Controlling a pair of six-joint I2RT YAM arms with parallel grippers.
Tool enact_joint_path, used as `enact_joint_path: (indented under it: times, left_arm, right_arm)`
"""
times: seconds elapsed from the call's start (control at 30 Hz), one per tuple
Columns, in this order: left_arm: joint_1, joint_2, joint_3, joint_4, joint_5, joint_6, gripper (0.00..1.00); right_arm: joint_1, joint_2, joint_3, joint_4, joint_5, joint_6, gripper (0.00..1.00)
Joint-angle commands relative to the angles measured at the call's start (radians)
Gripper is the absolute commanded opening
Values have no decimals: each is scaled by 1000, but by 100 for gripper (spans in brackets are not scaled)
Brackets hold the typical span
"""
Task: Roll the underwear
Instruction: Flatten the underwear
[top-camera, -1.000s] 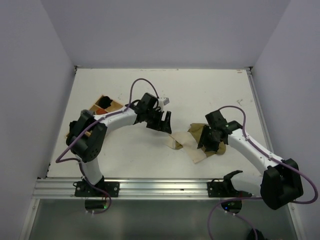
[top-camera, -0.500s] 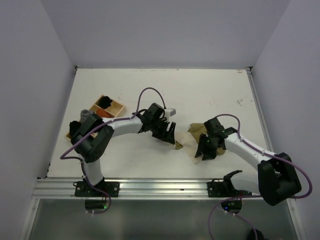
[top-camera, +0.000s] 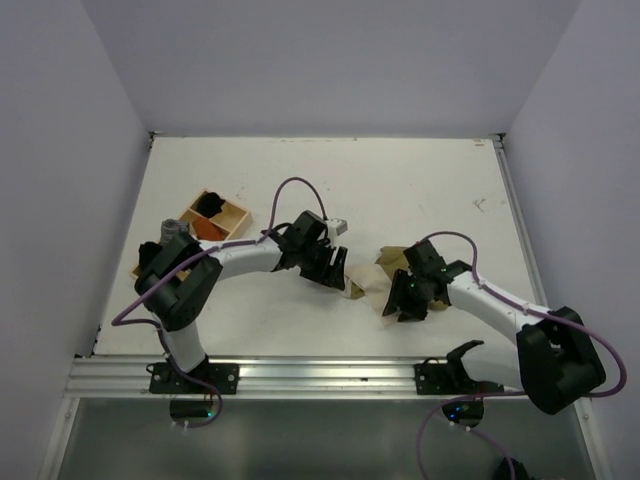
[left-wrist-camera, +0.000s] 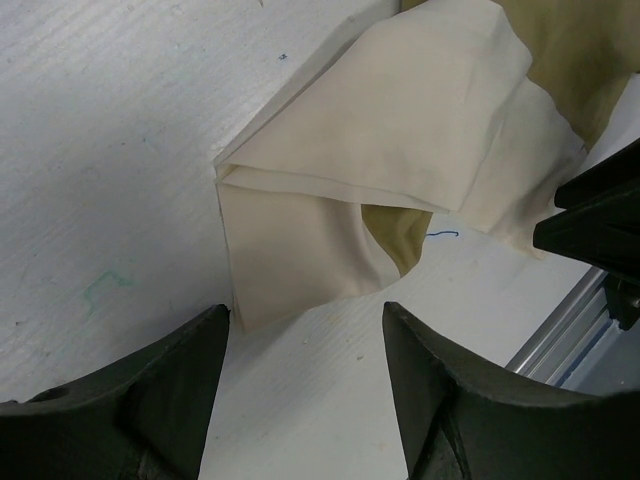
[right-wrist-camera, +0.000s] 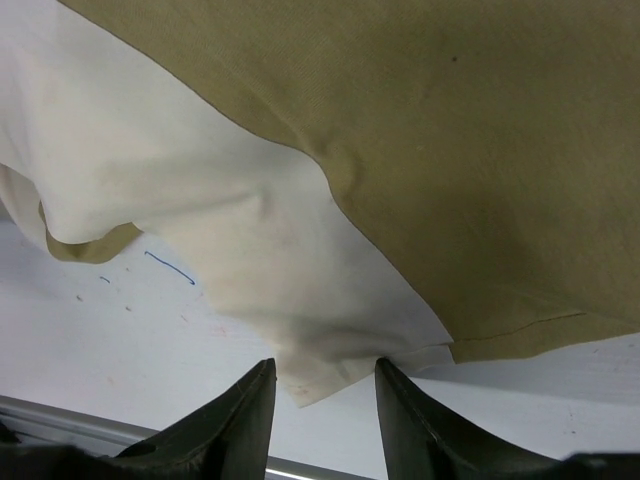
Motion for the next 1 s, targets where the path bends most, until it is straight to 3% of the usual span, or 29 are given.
enact_joint_path:
  times: [0.0,0.2,0.33,0.67,0.8,0.83,0.97]
  left_arm:
    - [-19,26,-24,-127,-123,-4,68]
    - [-22,37,-39,-106,-105,-13,65]
    - [-24,37,-55,-96,-106,-14,56]
    - [-28,61,-61,-83,-85,-27,33]
    - [-30,65,-62,-92,-93,-25,12]
    - [-30,66,-64,-95,-94,-25,0]
    - [-28,65,-42,-125,-148,-27,0]
  right_arm:
    - [19,5,5,14,13,42,49]
    - [39,-42,7,-15,19,90,51]
    - [44,-70,7,-29,26,126,56]
    - [90,25,-8,-25,79,128,55]
    - [93,45,-33,-16,109,122,45]
    - [93,44,-39,-16,114,120,38]
    - [92,42,-36,-41,149,108,8]
